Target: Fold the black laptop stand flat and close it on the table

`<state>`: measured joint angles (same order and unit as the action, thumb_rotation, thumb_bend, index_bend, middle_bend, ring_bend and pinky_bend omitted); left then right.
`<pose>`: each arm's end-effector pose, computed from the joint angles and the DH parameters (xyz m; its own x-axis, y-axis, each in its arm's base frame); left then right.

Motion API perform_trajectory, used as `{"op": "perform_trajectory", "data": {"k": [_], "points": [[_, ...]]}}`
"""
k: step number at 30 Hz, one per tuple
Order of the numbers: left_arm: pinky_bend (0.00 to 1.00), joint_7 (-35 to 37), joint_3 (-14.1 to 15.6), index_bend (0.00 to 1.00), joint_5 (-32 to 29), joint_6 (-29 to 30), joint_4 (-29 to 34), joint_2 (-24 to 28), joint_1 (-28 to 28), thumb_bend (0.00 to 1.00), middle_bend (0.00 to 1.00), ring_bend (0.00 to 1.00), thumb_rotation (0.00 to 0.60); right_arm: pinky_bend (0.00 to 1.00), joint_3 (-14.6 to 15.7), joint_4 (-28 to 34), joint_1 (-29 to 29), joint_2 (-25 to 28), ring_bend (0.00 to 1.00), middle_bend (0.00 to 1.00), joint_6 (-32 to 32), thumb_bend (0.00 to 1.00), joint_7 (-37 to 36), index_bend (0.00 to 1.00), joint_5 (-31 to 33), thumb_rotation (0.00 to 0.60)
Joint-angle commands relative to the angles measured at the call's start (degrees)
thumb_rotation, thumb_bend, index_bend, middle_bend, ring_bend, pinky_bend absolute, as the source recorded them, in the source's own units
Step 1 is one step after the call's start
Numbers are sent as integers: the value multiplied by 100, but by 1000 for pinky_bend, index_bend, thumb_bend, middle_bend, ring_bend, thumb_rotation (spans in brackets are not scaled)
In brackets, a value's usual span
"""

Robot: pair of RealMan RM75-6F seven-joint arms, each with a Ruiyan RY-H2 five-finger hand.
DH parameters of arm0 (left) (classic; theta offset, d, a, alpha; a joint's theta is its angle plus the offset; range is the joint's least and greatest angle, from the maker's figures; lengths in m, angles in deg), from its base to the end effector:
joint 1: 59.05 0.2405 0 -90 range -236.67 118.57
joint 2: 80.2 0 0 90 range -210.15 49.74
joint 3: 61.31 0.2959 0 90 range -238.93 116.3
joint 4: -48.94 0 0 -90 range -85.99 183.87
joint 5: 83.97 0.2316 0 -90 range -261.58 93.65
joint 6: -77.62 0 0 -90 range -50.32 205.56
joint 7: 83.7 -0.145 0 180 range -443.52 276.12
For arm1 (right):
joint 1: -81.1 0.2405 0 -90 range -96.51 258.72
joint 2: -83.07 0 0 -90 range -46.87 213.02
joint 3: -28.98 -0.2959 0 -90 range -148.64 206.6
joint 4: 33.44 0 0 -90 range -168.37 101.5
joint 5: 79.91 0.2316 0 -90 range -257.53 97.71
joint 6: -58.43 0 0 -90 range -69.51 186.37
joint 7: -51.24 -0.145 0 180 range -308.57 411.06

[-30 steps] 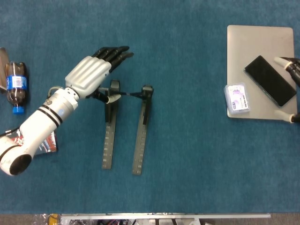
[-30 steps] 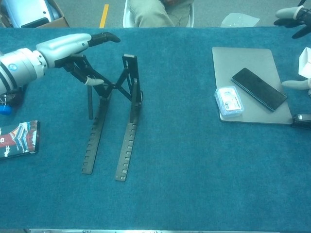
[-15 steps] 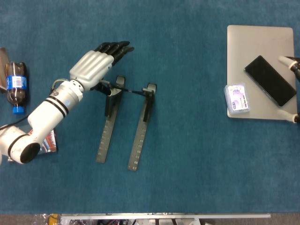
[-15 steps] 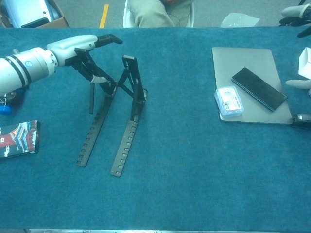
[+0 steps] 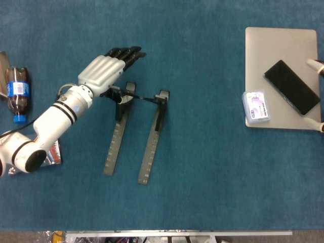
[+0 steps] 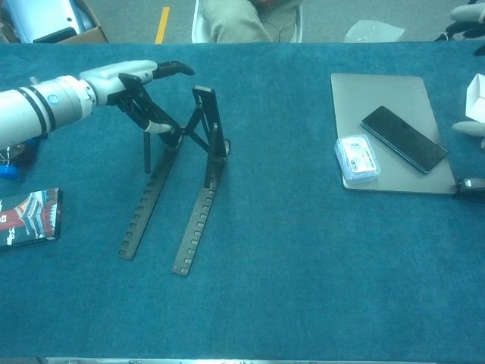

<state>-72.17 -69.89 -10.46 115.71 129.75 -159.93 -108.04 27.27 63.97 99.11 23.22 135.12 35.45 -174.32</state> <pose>-0.1784 0.4111 -0.0080 0.3240 0.5056 0.7996 0.9106 -0.3959 -0.1187 -0.2833 -0.2482 0.1443 0.1909 -0.1640 0.9678 -0.9357 -0.3285 0.1290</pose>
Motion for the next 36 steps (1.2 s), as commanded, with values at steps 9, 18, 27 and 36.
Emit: {"op": "perform_trajectory", "data": {"k": [9,18,27,36], "points": [[39,182,-36,0,-40,-243,-310,-280,-204,253,0,0,600,224,17,-14,-43,21,137,148,21,86,-28,82,47,600],[39,19,-6,0,-137,-290,-121,-49,-230,253,0,0,600,224,30,-91,-76,-13,137,148,40,86,-128,83,73,600],[39,-109,84,0,-530,-468,642,501,-146,253,0,0,600,224,26,-226,-33,-120,137,148,5,87,-268,83,42,600],[39,-83,-114,0,-833,-576,1261,801,-285,253,0,0,600,224,36,-302,-29,-178,137,148,21,86,-355,83,24,600]]}}
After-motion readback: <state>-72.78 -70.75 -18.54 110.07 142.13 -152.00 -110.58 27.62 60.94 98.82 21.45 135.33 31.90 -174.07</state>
